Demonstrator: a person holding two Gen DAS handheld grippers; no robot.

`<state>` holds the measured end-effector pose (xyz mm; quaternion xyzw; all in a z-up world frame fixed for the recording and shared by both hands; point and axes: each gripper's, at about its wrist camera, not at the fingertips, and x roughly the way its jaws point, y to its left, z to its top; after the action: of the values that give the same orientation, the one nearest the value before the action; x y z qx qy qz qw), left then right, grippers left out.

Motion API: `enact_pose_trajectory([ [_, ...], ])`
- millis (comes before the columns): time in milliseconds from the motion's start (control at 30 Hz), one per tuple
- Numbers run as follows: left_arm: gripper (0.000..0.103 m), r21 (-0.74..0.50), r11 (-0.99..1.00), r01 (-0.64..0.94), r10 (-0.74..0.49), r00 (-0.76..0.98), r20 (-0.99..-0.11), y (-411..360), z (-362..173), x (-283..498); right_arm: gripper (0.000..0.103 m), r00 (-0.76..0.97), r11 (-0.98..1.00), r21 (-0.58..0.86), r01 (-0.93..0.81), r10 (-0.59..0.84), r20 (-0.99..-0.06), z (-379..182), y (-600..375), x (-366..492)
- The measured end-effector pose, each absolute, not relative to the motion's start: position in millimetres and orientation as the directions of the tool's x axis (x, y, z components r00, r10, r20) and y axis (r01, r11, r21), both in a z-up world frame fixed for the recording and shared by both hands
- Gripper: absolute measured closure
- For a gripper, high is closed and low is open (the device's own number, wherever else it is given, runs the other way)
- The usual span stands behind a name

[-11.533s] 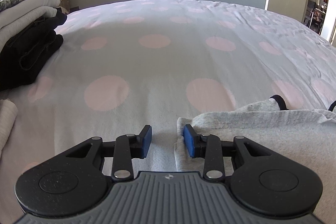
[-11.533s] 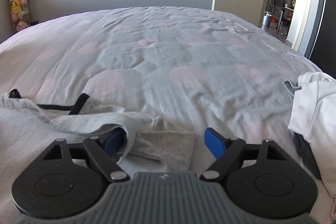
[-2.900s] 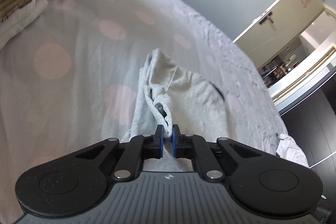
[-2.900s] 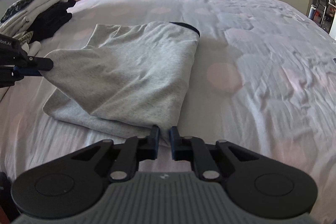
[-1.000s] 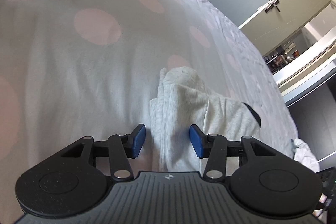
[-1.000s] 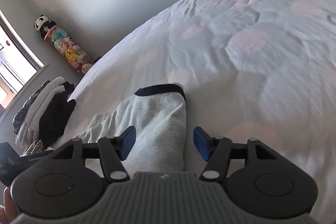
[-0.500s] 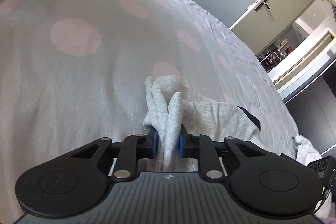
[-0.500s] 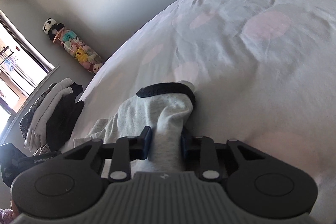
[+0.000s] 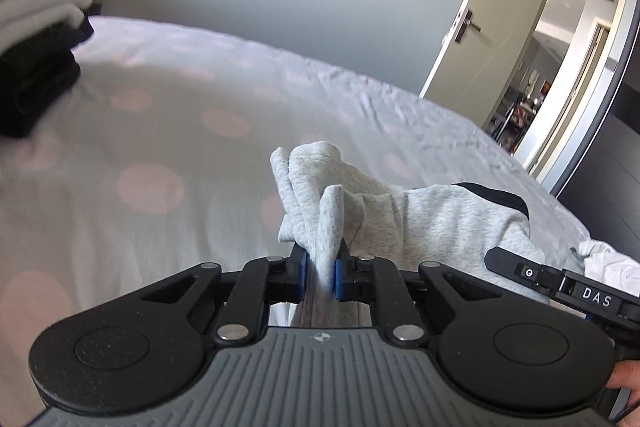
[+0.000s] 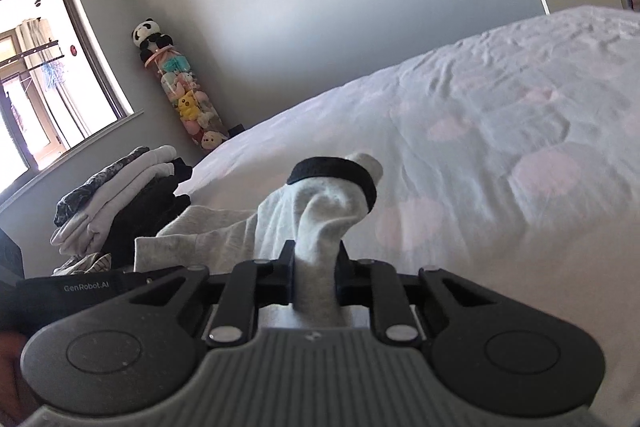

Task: Fold clothes
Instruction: 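Grasp the folded grey shirt with both grippers and lift it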

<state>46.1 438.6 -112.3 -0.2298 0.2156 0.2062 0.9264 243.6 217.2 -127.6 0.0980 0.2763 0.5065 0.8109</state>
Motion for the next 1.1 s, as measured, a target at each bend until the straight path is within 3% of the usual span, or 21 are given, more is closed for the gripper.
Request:
enact_pose_trajectory([
  [333, 0.089, -0.332, 0.789, -0.518, 0.446, 0.853, -0.272, 428.2, -6.7, -50.9, 0.085, 0.306, 0.362, 0.338, -0.869, 0.929, -0.206, -21.3, 212.8, 156.3],
  [567, 0.089, -0.230, 0.767, -0.599, 0.564, 0.801, -0.201, 449.7, 72.3, -149.4, 0.085, 0.193, 0.223, 0.311, -0.924, 0.973, -0.124, 47.6, 258.1, 77.6],
  [833, 0.089, -0.097, 0.694, -0.714, 0.675, 0.691, -0.258, 491.0, 118.7, -245.9, 0.085, 0.028, 0.072, 0.366, -0.928, 0.992, -0.124, 81.9, 342.0, -9.8],
  [1100, 0.089, -0.040, 0.632, -0.774, 0.720, 0.605, -0.339, 535.4, 108.2, -288.6, 0.085, -0.097, -0.005, 0.436, -0.900, 0.977, -0.189, 65.8, 413.2, -77.5],
])
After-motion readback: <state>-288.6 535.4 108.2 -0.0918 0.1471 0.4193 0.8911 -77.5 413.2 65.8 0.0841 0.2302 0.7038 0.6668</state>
